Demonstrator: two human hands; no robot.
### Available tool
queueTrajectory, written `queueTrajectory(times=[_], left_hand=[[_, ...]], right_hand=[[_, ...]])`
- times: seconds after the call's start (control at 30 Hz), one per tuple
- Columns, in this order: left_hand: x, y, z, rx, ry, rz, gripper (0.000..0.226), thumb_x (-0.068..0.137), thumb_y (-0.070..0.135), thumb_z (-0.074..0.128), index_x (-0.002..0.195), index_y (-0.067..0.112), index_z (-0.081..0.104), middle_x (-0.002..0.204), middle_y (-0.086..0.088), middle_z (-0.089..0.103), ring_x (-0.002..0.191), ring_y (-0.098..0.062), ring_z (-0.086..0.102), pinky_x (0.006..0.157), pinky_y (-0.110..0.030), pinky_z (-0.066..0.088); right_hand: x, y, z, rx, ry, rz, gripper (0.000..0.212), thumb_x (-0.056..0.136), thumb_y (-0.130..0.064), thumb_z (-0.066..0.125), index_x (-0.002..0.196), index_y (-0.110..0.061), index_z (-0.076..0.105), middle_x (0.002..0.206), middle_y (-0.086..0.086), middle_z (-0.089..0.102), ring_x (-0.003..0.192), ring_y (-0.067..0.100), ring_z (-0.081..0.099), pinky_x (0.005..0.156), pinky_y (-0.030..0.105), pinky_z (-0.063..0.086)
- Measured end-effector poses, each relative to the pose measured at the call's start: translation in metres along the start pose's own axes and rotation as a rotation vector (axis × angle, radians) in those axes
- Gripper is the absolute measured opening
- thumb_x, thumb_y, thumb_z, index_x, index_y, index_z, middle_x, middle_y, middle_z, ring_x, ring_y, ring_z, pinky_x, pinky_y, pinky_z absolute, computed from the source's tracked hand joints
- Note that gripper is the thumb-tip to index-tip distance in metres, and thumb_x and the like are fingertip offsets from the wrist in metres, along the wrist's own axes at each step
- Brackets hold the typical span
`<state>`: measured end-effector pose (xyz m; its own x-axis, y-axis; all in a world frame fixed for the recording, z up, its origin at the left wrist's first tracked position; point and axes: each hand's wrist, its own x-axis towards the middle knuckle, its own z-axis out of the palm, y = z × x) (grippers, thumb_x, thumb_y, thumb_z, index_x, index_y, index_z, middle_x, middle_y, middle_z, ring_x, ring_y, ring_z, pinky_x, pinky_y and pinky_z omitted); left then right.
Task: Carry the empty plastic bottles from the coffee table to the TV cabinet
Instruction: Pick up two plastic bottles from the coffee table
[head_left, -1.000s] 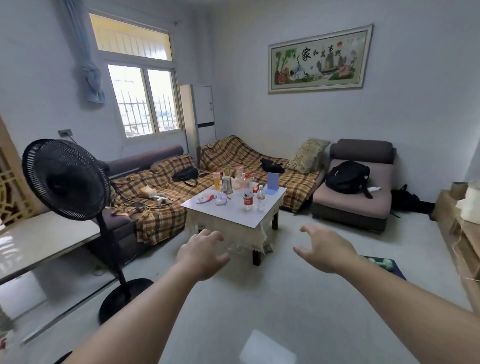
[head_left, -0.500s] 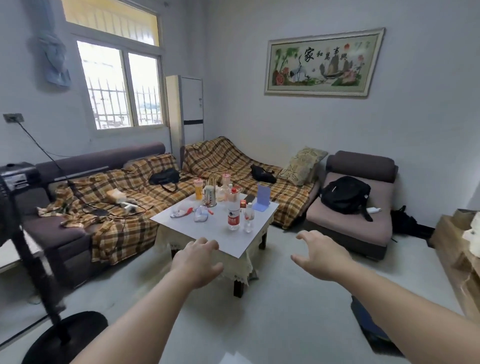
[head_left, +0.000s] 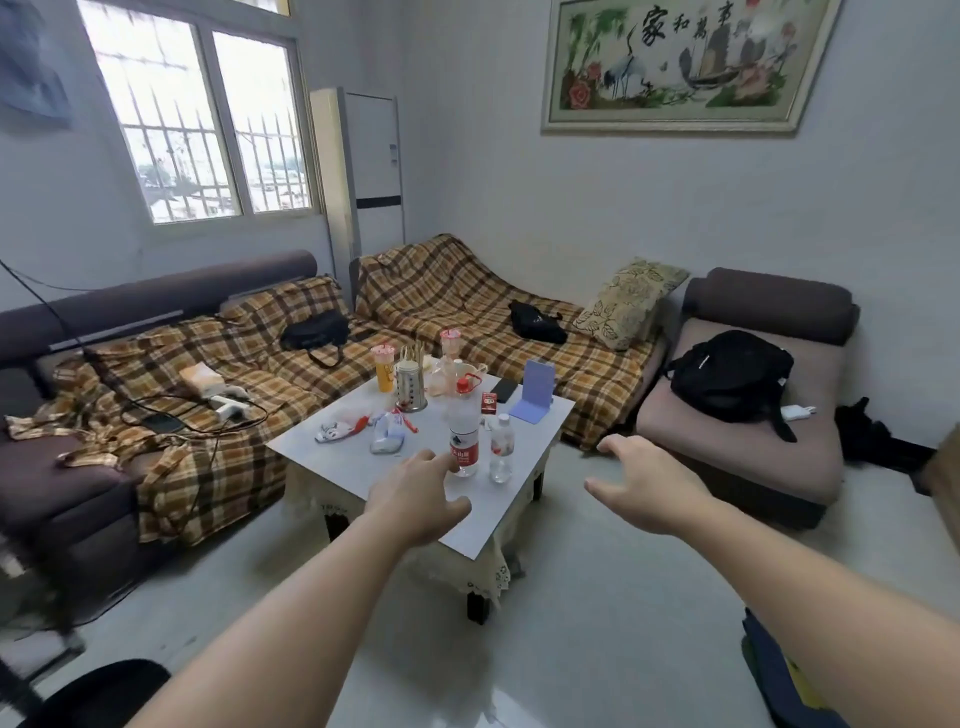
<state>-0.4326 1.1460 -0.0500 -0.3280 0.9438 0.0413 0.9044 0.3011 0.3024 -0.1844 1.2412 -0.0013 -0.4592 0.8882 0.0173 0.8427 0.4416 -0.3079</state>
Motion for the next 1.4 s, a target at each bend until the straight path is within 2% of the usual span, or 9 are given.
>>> queueTrajectory(times=[0.17,0.27,0.4,0.47,0.6,0.77,0.97,1.17,1.4], left_hand=[[0.099,0.018,0.036,0.040,-0.054,-0.042,0.053,0.080,0.053,0.057,0.129,0.036,0.046,0.128,0.006,0.052,0.108,-0.015,0.053,0.077,-0.033,0.054],[0.159,0.041,0.051,0.040,-0.074,-0.100,0.051,0.082,0.051,0.058,0.129,0.034,0.048,0.130,0.006,0.052,0.110,-0.016,0.053,0.072,-0.028,0.047],[0.237,0.076,0.061,-0.001,-0.075,-0.114,0.041,0.083,0.048,0.060,0.120,0.031,0.054,0.122,0.004,0.057,0.098,-0.013,0.052,0.057,-0.019,0.037],[0.273,0.089,0.062,-0.019,-0.075,-0.119,0.044,0.084,0.050,0.062,0.123,0.029,0.054,0.121,0.003,0.057,0.094,-0.012,0.053,0.055,-0.016,0.035],[0.338,0.095,0.064,-0.018,-0.046,-0.179,0.050,0.084,0.053,0.061,0.127,0.030,0.052,0.130,0.003,0.053,0.102,-0.014,0.055,0.064,-0.020,0.044],[0.420,0.078,0.083,-0.037,-0.030,-0.234,0.050,0.084,0.049,0.061,0.129,0.031,0.050,0.131,0.002,0.053,0.108,-0.015,0.052,0.059,-0.019,0.038],[0.524,0.042,0.118,-0.123,-0.019,-0.313,0.049,0.083,0.047,0.057,0.129,0.030,0.050,0.131,0.002,0.052,0.112,-0.020,0.051,0.073,-0.031,0.042],[0.586,0.015,0.136,-0.129,-0.039,-0.402,0.050,0.084,0.049,0.056,0.129,0.030,0.049,0.131,0.003,0.051,0.112,-0.020,0.049,0.080,-0.033,0.044],[0.649,-0.013,0.149,-0.100,-0.016,-0.590,0.052,0.083,0.049,0.053,0.130,0.029,0.048,0.135,0.003,0.049,0.118,-0.022,0.048,0.076,-0.035,0.042]], right_hand=[[0.111,0.061,0.011,0.011,-0.022,-0.063,0.053,0.085,-0.050,0.057,0.132,-0.030,0.046,0.136,-0.002,0.050,0.122,0.020,0.050,0.093,0.041,0.049],[0.179,0.099,0.008,0.000,-0.067,-0.078,0.054,0.086,-0.049,0.057,0.133,-0.028,0.045,0.136,0.000,0.050,0.122,0.022,0.050,0.093,0.041,0.049],[0.266,0.127,0.000,-0.025,-0.101,-0.139,0.060,0.086,-0.050,0.055,0.139,-0.027,0.041,0.139,-0.001,0.048,0.123,0.021,0.050,0.093,0.042,0.049],[0.306,0.134,-0.005,-0.029,-0.109,-0.172,0.061,0.086,-0.051,0.054,0.141,-0.028,0.039,0.140,-0.002,0.047,0.125,0.020,0.049,0.092,0.041,0.050],[0.381,0.139,-0.001,-0.025,-0.120,-0.240,0.060,0.086,-0.052,0.054,0.139,-0.026,0.040,0.141,-0.004,0.046,0.125,0.018,0.047,0.088,0.040,0.052],[0.477,0.137,0.022,-0.056,-0.166,-0.306,0.060,0.087,-0.051,0.052,0.139,-0.024,0.040,0.141,0.000,0.047,0.123,0.021,0.049,0.092,0.042,0.051],[0.594,0.124,0.063,-0.078,-0.213,-0.345,0.058,0.088,-0.048,0.052,0.139,-0.023,0.039,0.143,0.000,0.045,0.126,0.020,0.048,0.086,0.039,0.051],[0.689,0.094,0.088,-0.091,-0.259,-0.436,0.048,0.087,-0.048,0.054,0.128,-0.024,0.048,0.130,-0.001,0.054,0.108,0.017,0.057,0.073,0.035,0.054],[0.798,0.064,0.126,-0.140,-0.346,-0.588,0.052,0.086,-0.048,0.057,0.131,-0.025,0.047,0.129,0.001,0.056,0.109,0.019,0.058,0.071,0.033,0.049]])
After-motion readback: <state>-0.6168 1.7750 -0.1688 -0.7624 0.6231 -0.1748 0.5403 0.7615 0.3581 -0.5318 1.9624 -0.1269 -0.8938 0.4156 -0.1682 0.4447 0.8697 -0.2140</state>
